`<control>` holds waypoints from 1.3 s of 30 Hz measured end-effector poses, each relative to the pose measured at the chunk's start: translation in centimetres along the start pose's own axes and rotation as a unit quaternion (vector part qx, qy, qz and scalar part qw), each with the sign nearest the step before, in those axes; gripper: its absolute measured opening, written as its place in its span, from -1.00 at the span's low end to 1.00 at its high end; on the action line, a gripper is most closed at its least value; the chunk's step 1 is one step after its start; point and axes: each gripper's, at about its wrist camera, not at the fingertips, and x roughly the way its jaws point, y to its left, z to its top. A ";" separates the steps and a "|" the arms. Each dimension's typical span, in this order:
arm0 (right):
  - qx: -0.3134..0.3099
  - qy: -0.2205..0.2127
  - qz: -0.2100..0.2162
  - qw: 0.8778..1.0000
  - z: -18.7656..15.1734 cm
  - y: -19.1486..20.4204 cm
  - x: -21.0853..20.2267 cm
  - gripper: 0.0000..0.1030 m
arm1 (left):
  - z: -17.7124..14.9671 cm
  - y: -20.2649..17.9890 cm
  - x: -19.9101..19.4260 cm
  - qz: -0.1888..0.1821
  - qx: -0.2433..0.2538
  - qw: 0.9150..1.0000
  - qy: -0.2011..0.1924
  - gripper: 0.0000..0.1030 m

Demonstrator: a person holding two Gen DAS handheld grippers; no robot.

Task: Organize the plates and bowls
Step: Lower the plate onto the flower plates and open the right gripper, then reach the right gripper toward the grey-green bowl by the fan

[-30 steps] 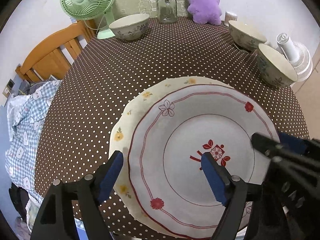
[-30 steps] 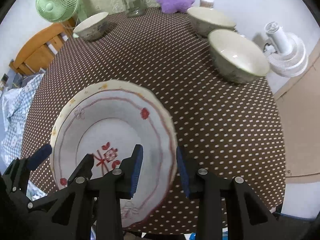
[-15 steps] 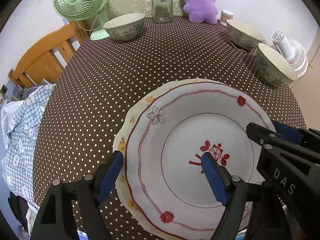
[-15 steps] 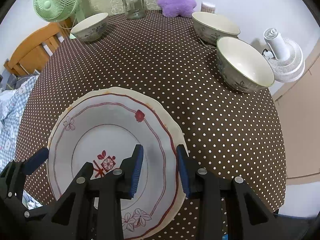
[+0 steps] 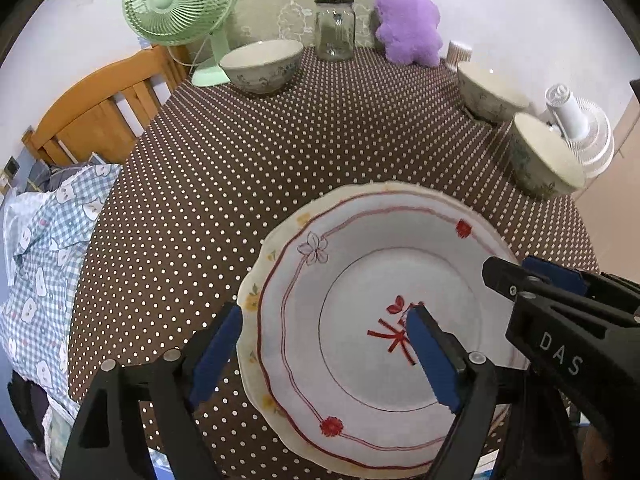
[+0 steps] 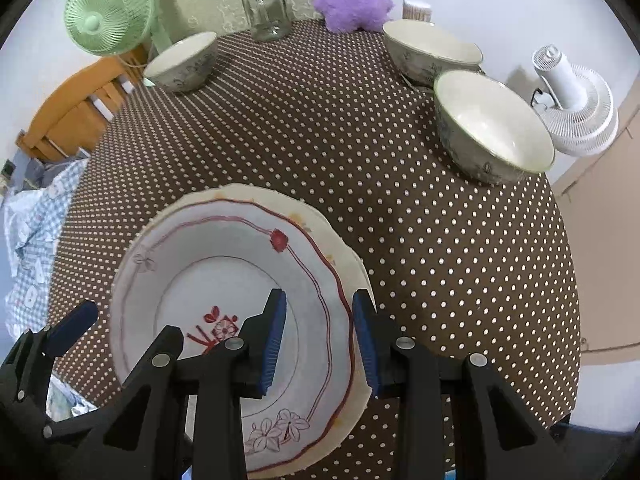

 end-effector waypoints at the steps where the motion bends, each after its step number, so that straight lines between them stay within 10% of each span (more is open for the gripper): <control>1: -0.004 -0.004 0.003 1.000 0.1 0.0 -0.4 -0.22 | 0.1 0.0 -0.4 -0.001 -0.004 1.000 -0.004 0.74; 6: -0.023 -0.044 0.022 0.999 1.0 0.6 -3.3 0.30 | 1.2 0.3 -2.6 -0.007 -0.022 0.999 -0.023 0.80; 21: -0.045 -0.109 0.025 0.993 5.1 5.1 -9.2 0.50 | 6.2 4.5 -7.1 -0.005 -0.043 0.994 -0.096 0.81; 39: -0.013 -0.121 0.002 0.993 12.8 13.9 -6.8 0.59 | 14.7 12.1 -3.2 -0.018 0.006 0.994 -0.109 0.77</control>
